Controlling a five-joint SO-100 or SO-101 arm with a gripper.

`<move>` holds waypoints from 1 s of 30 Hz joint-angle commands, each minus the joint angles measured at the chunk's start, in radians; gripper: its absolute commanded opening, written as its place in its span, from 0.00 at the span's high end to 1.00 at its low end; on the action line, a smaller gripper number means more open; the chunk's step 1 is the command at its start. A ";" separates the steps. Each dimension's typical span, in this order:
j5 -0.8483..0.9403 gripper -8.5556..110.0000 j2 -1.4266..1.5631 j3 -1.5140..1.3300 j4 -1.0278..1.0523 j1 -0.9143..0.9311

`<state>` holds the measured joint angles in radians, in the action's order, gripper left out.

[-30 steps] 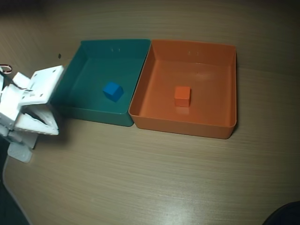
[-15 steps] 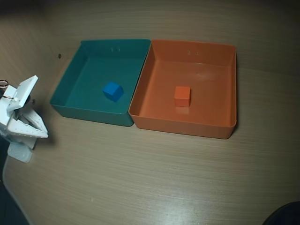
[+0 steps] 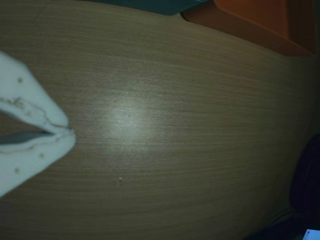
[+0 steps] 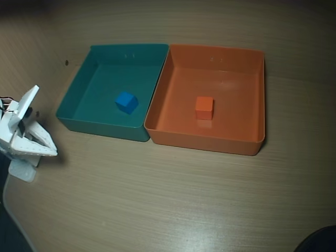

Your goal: Grasp a cube and put it in the box.

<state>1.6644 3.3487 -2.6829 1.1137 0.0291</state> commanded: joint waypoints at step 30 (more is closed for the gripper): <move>0.003 0.98 0.003 0.018 -0.026 0.000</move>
<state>1.6644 3.3487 -2.6891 1.1075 0.0184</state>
